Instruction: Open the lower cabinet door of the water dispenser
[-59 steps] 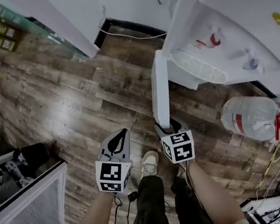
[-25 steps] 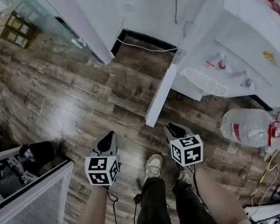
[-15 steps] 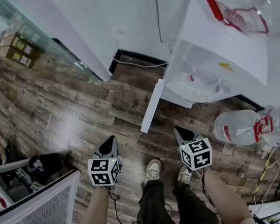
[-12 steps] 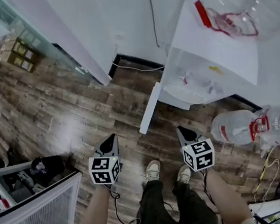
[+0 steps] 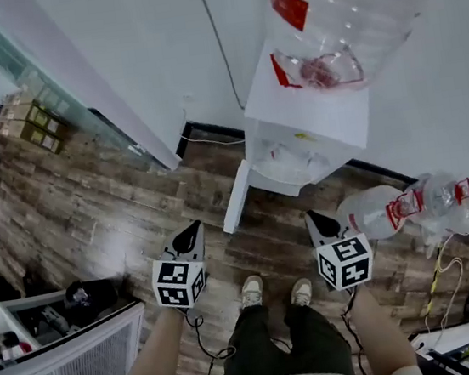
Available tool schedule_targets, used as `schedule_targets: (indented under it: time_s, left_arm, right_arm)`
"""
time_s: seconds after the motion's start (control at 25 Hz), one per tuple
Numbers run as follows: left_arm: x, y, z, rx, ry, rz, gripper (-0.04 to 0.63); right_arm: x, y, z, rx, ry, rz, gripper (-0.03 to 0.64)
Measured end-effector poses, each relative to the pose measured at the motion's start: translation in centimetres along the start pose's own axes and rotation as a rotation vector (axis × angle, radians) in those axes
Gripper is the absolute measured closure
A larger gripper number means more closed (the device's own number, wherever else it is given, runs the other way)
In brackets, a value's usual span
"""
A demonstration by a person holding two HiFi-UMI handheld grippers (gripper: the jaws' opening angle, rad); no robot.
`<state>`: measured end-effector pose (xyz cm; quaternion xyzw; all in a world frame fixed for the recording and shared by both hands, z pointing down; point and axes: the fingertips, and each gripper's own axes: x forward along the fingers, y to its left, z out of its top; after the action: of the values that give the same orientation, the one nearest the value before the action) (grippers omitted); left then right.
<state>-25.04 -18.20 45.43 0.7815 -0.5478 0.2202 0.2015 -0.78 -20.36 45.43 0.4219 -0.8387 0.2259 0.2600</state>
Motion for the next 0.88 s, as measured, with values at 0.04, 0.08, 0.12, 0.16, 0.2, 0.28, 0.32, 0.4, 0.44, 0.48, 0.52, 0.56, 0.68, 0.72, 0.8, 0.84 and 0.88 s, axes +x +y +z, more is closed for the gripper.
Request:
schedule_targets:
  time_s: [0.04,0.08,0.12,0.16,0.2,0.28,0.32,0.4,0.44,0.48,0.52,0.56,0.68,0.72,0.8,0.84,0.88]
  left_arm:
    - [-0.6,-0.6,1.2,0.003,-0.014,-0.009,0.589]
    - [-1.1,-1.3,2.5,0.012,-0.028,-0.017,0.589]
    - [-1.6,-2.0,3.7,0.026,-0.044,-0.023,0.589]
    - [-2.2,-2.7,5.0,0.041,-0.061,-0.028,0.589]
    - [-2.7,-3.4,6.3,0.056,-0.078,-0.031,0.589]
    - [-3.9,-4.6,9.0,0.104,-0.113,-0.021,0.589]
    - [-4.5,-5.2,10.4,0.141,-0.131,-0.011,0.589]
    - [-5.7,-6.8,13.1,0.201,-0.169,-0.013,0.589]
    - [-6.2,-7.8,14.3,0.211,-0.186,-0.027,0.589]
    - [-6.8,-8.7,15.5,0.217,-0.203,-0.043,0.589]
    - [-7.4,-9.6,16.6,0.224,-0.219,-0.058,0.589]
    - [-8.0,-10.5,17.6,0.232,-0.235,-0.071,0.589]
    - [-9.9,-12.7,20.9,0.235,-0.282,-0.102,0.589]
    - [-10.6,-13.3,22.1,0.231,-0.301,-0.107,0.589]
    - [-12.0,-14.4,24.3,0.225,-0.345,-0.114,0.589]
    - [-12.8,-15.0,25.4,0.223,-0.367,-0.117,0.589]
    - [-13.6,-15.6,26.5,0.222,-0.389,-0.120,0.589]
  right_arm:
    - [-1.3,-0.1,0.9,0.003,-0.019,-0.007,0.611]
    - [-2.7,-0.2,1.8,0.008,-0.039,-0.014,0.611]
    - [-4.1,-0.4,2.7,0.014,-0.059,-0.021,0.611]
    - [-5.5,-0.7,3.5,0.021,-0.079,-0.027,0.611]
    - [-6.8,-0.9,4.4,0.028,-0.098,-0.033,0.611]
    - [-9.5,-1.4,6.2,0.029,-0.133,-0.047,0.611]
    - [-10.8,-1.7,7.0,0.023,-0.149,-0.057,0.611]
    - [-13.5,-2.4,8.8,0.003,-0.183,-0.081,0.611]
    - [-14.8,-2.7,9.7,-0.009,-0.201,-0.092,0.611]
    - [-16.1,-3.0,10.6,-0.020,-0.220,-0.101,0.611]
    - [-17.4,-3.2,11.5,-0.028,-0.240,-0.106,0.611]
    - [-18.7,-3.4,12.4,-0.033,-0.260,-0.109,0.611]
    - [-22.5,-3.7,15.2,-0.052,-0.325,-0.115,0.611]
    - [-23.8,-3.7,16.1,-0.062,-0.348,-0.116,0.611]
    - [-26.3,-3.4,17.9,-0.091,-0.396,-0.116,0.611]
    - [-27.6,-3.2,18.7,-0.107,-0.419,-0.117,0.611]
    - [-29.0,-2.9,19.4,-0.121,-0.441,-0.119,0.611]
